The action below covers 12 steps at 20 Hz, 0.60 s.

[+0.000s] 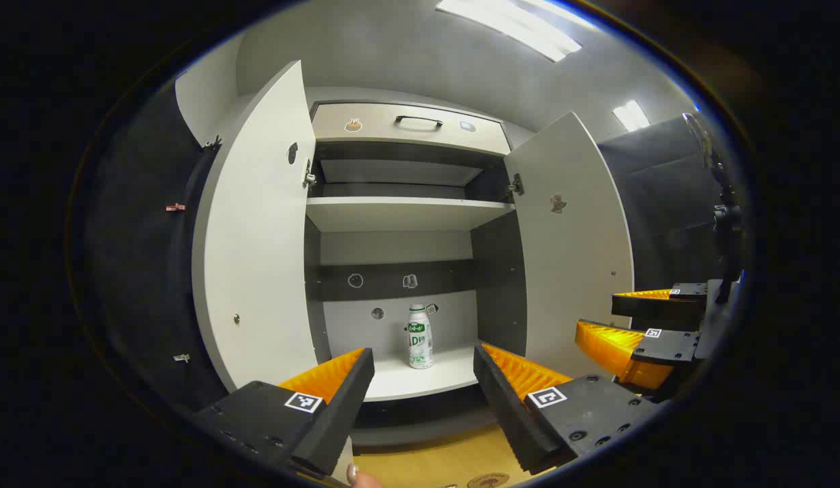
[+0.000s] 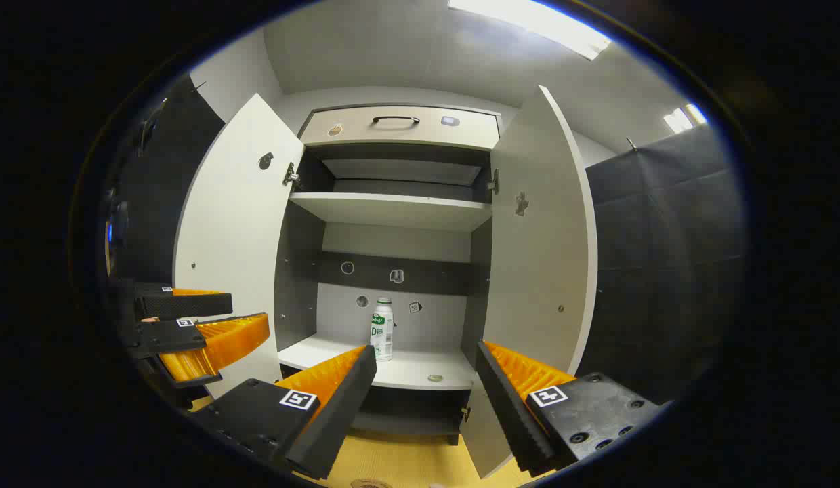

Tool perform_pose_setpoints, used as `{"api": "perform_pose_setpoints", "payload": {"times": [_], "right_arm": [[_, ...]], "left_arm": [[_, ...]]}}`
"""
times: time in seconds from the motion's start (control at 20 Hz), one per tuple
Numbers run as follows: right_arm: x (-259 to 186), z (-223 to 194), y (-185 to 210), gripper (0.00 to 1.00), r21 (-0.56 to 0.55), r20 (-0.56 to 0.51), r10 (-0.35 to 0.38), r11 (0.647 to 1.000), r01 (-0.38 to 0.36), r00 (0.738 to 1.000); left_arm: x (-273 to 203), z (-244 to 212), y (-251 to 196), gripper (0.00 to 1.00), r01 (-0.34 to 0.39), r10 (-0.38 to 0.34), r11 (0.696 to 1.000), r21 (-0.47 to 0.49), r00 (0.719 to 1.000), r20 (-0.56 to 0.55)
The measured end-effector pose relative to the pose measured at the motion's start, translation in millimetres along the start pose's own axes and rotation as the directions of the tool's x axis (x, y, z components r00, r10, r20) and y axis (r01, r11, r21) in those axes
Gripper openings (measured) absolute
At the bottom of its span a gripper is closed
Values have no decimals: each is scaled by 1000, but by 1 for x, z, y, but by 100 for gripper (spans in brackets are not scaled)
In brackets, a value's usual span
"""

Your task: Grasp the bottle in the cabinet with the left hand and place it on the coaster, then close the right door with the right hand and the left door with the left hand.

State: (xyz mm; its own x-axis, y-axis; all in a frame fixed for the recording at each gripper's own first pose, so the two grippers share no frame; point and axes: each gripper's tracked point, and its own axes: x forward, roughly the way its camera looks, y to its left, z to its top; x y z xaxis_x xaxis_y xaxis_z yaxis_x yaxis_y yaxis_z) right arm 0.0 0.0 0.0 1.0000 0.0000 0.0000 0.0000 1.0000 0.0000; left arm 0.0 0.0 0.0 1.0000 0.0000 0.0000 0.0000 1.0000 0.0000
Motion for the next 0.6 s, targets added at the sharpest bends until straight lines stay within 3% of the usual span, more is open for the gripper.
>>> {"api": "perform_pose_setpoints", "payload": {"times": [0.15,0.6], "right_arm": [[4,-7,3,98,-16,-20,24,1000,-25,1000],[9,-11,1,98,-12,-30,35,999,-36,999]], "left_arm": [[2,-3,7,94,-29,29,999,-26,1000,-9],[8,-13,-2,94,5,-7,998,-61,999,-35]]}}
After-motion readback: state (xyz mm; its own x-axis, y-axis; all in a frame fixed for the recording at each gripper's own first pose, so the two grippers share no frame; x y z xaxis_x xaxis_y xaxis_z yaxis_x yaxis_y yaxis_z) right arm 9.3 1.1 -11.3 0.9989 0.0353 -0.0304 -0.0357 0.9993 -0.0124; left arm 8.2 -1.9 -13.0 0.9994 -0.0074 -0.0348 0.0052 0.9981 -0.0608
